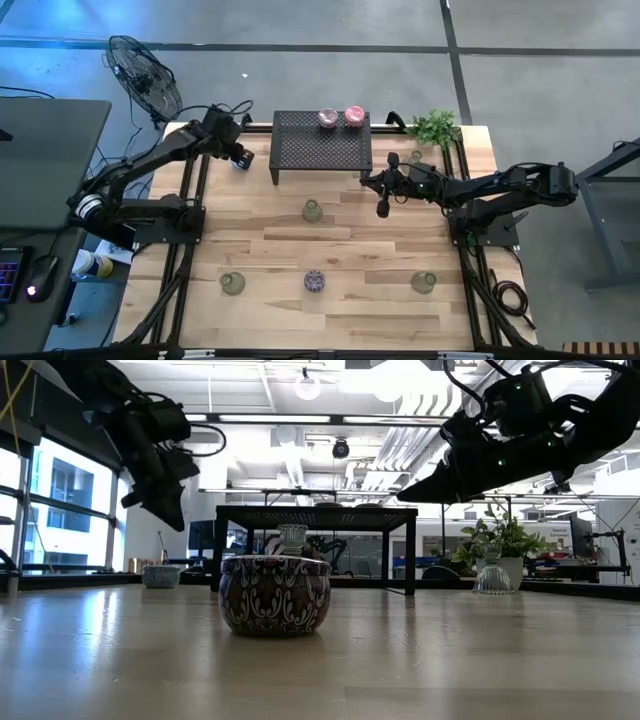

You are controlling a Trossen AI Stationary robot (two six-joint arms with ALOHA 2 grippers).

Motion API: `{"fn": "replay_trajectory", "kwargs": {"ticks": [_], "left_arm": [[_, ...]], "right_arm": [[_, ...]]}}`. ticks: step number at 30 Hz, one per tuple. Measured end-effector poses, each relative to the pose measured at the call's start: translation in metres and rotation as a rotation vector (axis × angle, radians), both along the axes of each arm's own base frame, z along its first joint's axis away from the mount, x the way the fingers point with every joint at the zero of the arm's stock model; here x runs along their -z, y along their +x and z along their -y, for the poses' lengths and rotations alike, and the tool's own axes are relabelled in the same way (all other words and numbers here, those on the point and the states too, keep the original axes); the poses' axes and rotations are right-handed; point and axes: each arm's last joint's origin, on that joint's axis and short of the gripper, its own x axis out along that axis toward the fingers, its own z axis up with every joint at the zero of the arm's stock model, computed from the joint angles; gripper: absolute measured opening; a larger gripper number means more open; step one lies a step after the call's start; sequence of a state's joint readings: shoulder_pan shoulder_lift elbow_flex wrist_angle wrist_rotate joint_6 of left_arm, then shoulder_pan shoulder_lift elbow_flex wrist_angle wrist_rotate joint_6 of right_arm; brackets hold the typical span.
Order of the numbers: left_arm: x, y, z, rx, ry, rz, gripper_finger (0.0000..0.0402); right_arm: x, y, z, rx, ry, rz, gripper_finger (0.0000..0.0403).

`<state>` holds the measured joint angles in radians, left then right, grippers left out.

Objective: Pick & Place candle stick holders
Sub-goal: Align the blue scented candle with the other scented candle on the shelf

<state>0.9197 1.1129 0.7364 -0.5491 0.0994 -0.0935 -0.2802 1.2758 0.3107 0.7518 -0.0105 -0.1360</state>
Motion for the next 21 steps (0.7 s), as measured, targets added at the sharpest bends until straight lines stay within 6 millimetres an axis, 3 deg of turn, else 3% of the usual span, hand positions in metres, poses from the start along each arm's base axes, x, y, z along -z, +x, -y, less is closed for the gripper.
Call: {"fn": "replay_trajectory", "kwargs": {"ticks": [5, 16, 21], "left_arm": [[0.010, 0.001, -0.002, -0.033, -0.055, -0.059, 0.0064], [0.024, 0.003, -0.008, -0.145, -0.095, -0.144, 0.0301], [0.035, 0.007, -0.016, -0.160, -0.100, -0.184, 0.0371]], "right_arm": [[0.000, 0.000, 0.000, 0.000, 0.000, -0.001, 0.0001], [0.001, 0.000, 0.000, 0.003, -0.001, -0.011, 0.0002], [0.001, 0.000, 0.000, 0.004, -0.001, -0.013, 0.0002]]}}
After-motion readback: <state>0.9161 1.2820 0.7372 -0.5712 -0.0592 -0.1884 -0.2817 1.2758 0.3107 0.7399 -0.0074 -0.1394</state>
